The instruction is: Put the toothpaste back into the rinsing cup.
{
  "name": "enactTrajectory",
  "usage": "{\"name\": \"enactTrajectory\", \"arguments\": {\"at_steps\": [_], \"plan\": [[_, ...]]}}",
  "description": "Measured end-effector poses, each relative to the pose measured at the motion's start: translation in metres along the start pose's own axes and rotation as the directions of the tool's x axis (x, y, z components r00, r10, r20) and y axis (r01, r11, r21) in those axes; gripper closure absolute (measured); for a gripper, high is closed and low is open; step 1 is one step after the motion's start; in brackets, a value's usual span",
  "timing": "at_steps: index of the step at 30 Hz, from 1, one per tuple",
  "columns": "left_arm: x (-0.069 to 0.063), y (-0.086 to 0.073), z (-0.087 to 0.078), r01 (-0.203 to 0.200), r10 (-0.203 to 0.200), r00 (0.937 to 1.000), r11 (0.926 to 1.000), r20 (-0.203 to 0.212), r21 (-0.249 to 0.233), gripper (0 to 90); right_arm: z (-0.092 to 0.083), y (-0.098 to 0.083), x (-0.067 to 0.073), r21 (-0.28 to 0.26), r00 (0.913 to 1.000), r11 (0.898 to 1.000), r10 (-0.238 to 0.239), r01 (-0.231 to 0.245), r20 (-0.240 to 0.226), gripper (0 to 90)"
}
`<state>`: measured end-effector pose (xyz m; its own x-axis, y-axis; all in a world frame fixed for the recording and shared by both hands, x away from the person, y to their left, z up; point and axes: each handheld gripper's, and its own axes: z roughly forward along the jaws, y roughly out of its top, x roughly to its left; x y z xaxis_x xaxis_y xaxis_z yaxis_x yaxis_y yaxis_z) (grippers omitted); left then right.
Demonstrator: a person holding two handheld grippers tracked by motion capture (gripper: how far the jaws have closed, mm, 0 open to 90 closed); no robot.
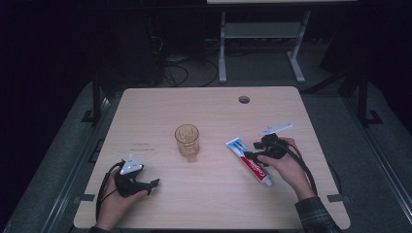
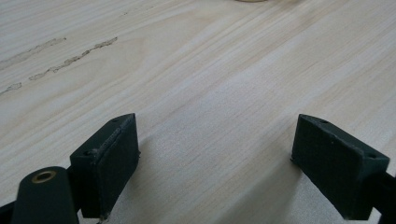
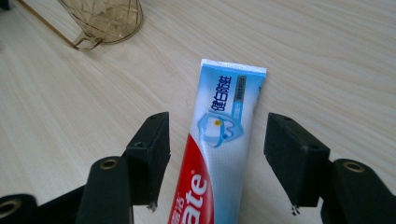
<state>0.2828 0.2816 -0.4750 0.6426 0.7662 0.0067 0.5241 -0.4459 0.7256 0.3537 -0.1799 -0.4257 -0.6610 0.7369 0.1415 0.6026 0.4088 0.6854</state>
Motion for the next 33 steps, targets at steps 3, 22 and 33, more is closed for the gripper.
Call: {"name": "enactTrajectory", "arguments": {"at_steps": [3, 22, 33], "plan": [[0.0, 0.0, 0.0, 0.0, 0.0, 1.0, 1.0, 0.001, 0.0, 13.8, 0.007, 0.003, 0.001, 0.014, 1.0, 1.0, -0.002, 0.002, 0.003, 40.1], [0.0, 0.0, 0.0, -0.003, 0.003, 1.0, 1.0, 0.003, 0.0, 13.8, 0.047, 0.011, -0.002, 0.108, 0.9988, 0.994, 0.024, -0.029, 0.043, 39.1], [0.0, 0.0, 0.0, -0.005, 0.005, 1.0, 1.0, 0.004, 0.0, 13.8, 0.056, 0.01, 0.001, 0.157, 0.9978, 0.988, -0.002, -0.009, 0.067, 39.5]]}}
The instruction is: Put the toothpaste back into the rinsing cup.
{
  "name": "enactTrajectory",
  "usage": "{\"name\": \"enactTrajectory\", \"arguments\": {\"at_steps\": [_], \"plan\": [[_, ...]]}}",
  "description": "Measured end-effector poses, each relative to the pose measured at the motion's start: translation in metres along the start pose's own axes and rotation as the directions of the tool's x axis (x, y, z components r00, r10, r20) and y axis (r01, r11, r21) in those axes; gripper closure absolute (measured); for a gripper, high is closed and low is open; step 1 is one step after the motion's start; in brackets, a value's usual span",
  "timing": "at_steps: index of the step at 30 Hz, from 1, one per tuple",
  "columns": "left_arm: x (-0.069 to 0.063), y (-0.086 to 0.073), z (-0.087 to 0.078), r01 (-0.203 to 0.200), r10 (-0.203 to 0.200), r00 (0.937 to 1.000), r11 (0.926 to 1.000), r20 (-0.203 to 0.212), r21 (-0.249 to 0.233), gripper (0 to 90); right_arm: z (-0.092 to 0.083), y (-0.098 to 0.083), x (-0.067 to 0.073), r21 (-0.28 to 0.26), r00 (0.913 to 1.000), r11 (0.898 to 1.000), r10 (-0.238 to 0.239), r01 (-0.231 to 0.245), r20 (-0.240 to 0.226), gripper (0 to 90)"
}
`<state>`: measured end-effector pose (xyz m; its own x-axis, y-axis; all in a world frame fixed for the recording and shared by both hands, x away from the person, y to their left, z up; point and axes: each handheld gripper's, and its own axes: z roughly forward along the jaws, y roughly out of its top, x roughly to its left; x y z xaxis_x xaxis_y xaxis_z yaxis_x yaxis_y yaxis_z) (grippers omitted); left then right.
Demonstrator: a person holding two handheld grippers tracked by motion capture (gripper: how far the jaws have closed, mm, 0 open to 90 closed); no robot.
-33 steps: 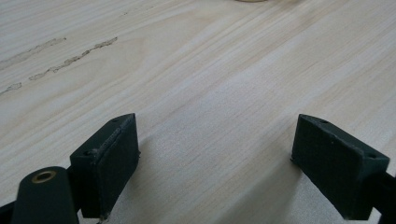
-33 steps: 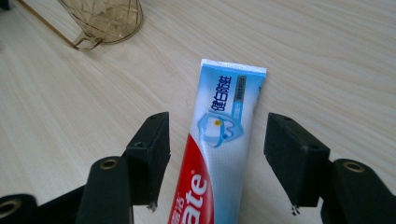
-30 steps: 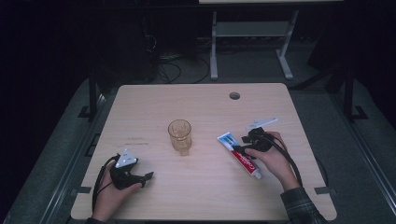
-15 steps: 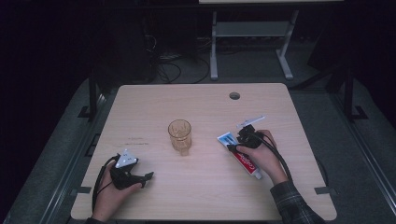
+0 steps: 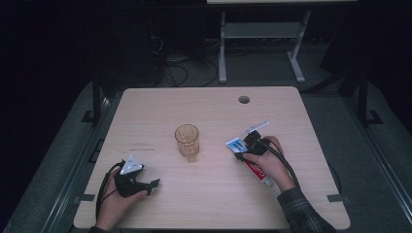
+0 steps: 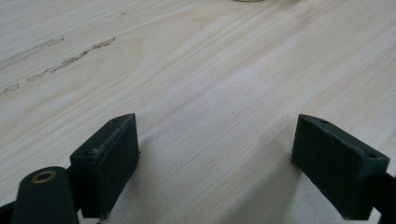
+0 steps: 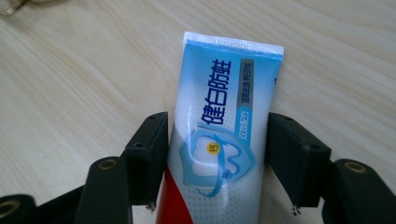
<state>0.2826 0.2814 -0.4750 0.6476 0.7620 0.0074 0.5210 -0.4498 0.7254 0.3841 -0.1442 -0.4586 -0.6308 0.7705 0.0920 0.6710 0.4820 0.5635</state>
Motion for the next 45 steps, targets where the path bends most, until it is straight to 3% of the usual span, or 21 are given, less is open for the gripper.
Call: {"name": "enactTrajectory", "arguments": {"at_steps": [4, 6, 7, 14, 25, 31, 38, 45], "plan": [[0.0, 0.0, 0.0, 0.0, 0.0, 1.0, 1.0, 0.0, 0.0, 13.8, 0.0, 0.0, 0.002, 0.003, 0.9998, 1.0, -0.01, 0.01, 0.017, 40.0], [0.0, 0.0, 0.0, 0.0, 0.0, 1.0, 1.0, 0.0, 0.0, 13.8, 0.002, 0.0, 0.007, 0.01, 0.9974, 0.999, -0.04, 0.039, 0.059, 38.8], [0.0, 0.0, 0.0, -0.001, 0.001, 1.0, 1.0, 0.0, 0.0, 13.8, 0.002, 0.001, 0.008, 0.009, 0.9974, 1.0, -0.03, 0.03, 0.066, 38.7], [0.0, 0.0, 0.0, 0.0, 0.0, 1.0, 1.0, 0.001, 0.0, 13.8, 0.002, 0.001, 0.009, 0.011, 0.9974, 1.0, -0.022, 0.021, 0.069, 42.6], [0.0, 0.0, 0.0, -0.001, 0.001, 1.0, 1.0, 0.002, 0.0, 13.9, -0.001, 0.004, 0.01, 0.033, 0.9977, 0.999, -0.031, 0.029, 0.06, 57.7], [0.0, 0.0, 0.0, -0.001, 0.001, 1.0, 1.0, 0.002, 0.0, 13.9, -0.007, 0.004, 0.006, 0.025, 0.9996, 1.0, -0.006, 0.005, 0.029, 67.5], [0.0, 0.0, 0.0, 0.0, 0.0, 1.0, 1.0, 0.002, -0.001, 13.8, -0.01, 0.003, 0.002, 0.011, 0.9994, 0.999, 0.035, -0.035, 0.0, 70.2], [0.0, 0.0, 0.0, -0.001, 0.001, 1.0, 1.0, 0.002, 0.0, 13.8, -0.014, 0.002, 0.0, -0.01, 0.9989, 0.999, 0.047, -0.047, -0.007, 70.8]]}}
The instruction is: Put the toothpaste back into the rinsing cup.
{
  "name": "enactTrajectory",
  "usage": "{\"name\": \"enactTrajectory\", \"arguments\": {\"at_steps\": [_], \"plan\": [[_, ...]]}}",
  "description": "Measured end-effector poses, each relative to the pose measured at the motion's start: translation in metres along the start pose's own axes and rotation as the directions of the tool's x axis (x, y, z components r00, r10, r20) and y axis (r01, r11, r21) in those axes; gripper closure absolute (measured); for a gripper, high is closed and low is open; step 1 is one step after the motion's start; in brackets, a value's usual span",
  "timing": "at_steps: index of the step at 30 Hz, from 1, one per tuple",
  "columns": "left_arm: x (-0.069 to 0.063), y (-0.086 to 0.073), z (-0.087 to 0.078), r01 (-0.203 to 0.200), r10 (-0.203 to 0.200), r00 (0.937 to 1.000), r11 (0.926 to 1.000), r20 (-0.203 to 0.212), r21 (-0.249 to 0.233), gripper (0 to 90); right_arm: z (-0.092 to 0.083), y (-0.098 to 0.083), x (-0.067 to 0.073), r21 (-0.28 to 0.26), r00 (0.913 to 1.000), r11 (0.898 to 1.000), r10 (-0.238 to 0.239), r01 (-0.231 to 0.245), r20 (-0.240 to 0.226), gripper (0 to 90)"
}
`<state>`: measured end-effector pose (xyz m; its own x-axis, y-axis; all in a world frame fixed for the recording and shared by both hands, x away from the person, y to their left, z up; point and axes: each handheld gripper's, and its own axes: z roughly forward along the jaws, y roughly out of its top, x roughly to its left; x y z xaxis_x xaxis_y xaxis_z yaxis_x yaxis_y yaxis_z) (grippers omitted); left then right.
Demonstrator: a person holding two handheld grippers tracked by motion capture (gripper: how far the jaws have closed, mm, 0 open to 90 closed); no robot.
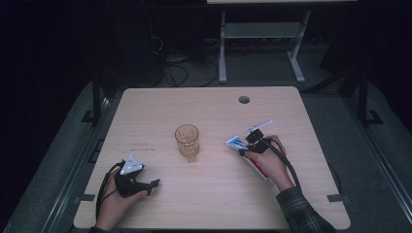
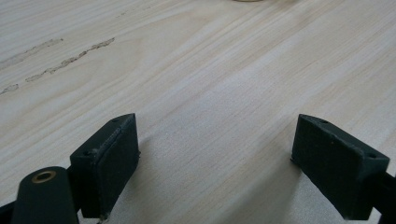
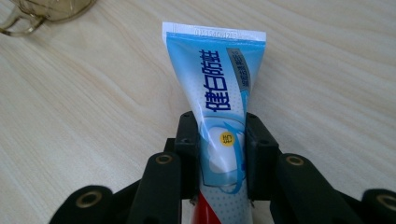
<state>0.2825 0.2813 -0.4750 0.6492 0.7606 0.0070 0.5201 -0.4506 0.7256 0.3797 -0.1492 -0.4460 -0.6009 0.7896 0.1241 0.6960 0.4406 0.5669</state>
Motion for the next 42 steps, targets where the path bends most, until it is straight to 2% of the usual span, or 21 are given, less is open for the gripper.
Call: {"name": "enactTrajectory", "arguments": {"at_steps": [5, 10, 21, 25, 33, 36, 37, 38, 39, 42], "plan": [[0.0, 0.0, 0.0, 0.0, 0.0, 1.0, 1.0, 0.0, 0.0, 13.8, -0.006, 0.0, -0.002, -0.027, 0.9998, 1.0, 0.016, -0.016, -0.008, 71.1], [0.0, 0.0, 0.0, 0.0, 0.0, 1.0, 1.0, 0.0, 0.0, 13.8, -0.016, -0.001, -0.008, -0.067, 0.9976, 0.996, 0.051, -0.054, -0.047, 71.5], [0.0, 0.0, 0.0, -0.001, 0.001, 1.0, 1.0, 0.0, 0.001, 13.8, -0.029, -0.003, -0.013, -0.137, 0.9941, 0.988, 0.06, -0.072, -0.09, 72.0], [0.0, 0.0, 0.0, 0.0, 0.0, 1.0, 1.0, 0.0, 0.0, 13.8, -0.037, -0.003, -0.017, -0.185, 0.9895, 0.978, 0.079, -0.101, -0.122, 72.3], [0.0, 0.0, 0.0, 0.0, 0.0, 1.0, 1.0, 0.0, -0.001, 13.8, -0.046, -0.005, -0.022, -0.234, 0.9862, 0.966, 0.074, -0.108, -0.148, 72.4], [0.0, 0.0, 0.0, 0.001, -0.001, 1.0, 1.0, 0.0, 0.0, 13.8, -0.05, -0.006, -0.023, -0.266, 0.9833, 0.957, 0.069, -0.112, -0.169, 72.5], [0.0, 0.0, 0.0, 0.001, -0.001, 1.0, 1.0, 0.0, 0.0, 13.9, -0.05, -0.006, -0.023, -0.266, 0.9833, 0.957, 0.069, -0.112, -0.169, 72.5], [0.0, 0.0, 0.0, 0.001, -0.001, 1.0, 1.0, 0.0, 0.0, 13.9, -0.051, -0.006, -0.024, -0.276, 0.9827, 0.954, 0.067, -0.114, -0.173, 72.5], [0.0, 0.0, 0.0, 0.001, -0.001, 1.0, 1.0, 0.0, 0.0, 13.8, -0.054, -0.006, -0.025, -0.304, 0.9799, 0.946, 0.057, -0.114, -0.191, 72.5], [0.0, 0.0, 0.0, 0.001, -0.001, 1.0, 1.0, 0.0, 0.0, 13.8, -0.057, -0.006, -0.025, -0.337, 0.9754, 0.934, 0.043, -0.116, -0.216, 72.5]]}}
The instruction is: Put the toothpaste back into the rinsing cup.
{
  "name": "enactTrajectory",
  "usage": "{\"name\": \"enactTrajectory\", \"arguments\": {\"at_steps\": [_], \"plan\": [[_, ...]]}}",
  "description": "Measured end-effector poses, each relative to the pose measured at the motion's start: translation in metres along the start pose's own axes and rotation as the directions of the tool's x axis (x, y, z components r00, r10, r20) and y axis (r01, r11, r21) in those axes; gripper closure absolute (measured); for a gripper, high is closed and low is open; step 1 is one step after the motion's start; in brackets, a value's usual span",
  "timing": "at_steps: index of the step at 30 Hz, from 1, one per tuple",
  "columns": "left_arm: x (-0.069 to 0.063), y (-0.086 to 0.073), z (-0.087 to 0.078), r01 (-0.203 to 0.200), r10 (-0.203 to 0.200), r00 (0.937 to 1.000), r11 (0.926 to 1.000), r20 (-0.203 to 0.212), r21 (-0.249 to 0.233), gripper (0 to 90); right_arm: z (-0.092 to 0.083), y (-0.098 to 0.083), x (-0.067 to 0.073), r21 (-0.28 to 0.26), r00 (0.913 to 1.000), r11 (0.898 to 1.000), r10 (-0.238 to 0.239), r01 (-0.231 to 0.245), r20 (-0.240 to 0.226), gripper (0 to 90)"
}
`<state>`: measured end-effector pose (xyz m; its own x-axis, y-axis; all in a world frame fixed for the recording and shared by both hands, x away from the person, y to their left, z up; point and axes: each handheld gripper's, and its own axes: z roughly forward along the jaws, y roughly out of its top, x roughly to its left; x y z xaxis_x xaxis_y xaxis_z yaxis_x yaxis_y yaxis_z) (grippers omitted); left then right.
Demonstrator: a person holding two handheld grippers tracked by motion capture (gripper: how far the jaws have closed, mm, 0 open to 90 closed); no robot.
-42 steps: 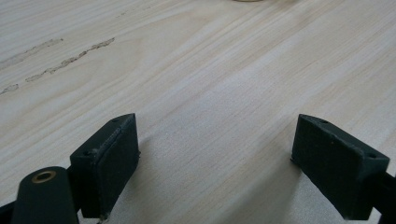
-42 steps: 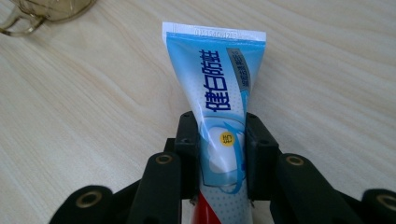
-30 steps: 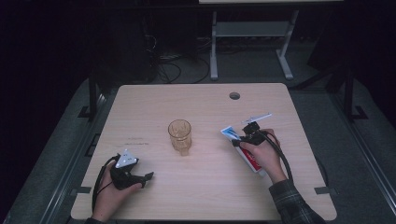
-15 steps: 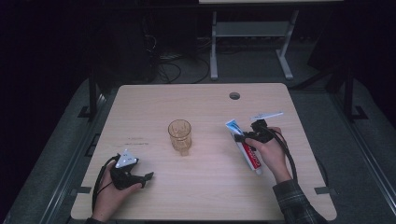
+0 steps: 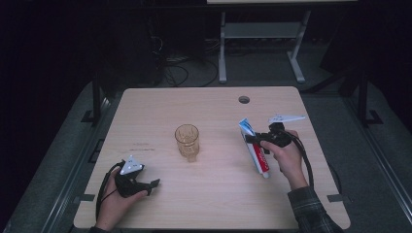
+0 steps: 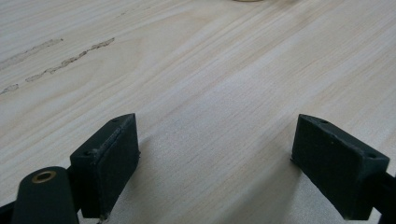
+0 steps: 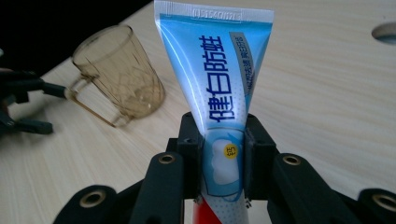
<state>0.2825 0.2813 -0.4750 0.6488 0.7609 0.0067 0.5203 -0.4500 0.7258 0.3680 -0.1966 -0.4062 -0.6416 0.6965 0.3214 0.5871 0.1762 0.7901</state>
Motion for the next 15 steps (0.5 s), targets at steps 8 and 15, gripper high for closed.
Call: {"name": "enactTrajectory", "arguments": {"at_steps": [8, 15], "plan": [[0.0, 0.0, 0.0, 0.0, 0.0, 1.0, 1.0, 0.0, 0.0, 13.8, -0.009, 0.004, 0.001, -0.099, 0.998, 0.995, -0.019, 0.013, -0.061, 72.5], [0.0, 0.0, 0.0, -0.001, 0.001, 1.0, 1.0, 0.0, 0.0, 13.8, -0.012, 0.006, 0.005, -0.145, 0.995, 0.989, -0.044, 0.031, -0.089, 72.4]]}}
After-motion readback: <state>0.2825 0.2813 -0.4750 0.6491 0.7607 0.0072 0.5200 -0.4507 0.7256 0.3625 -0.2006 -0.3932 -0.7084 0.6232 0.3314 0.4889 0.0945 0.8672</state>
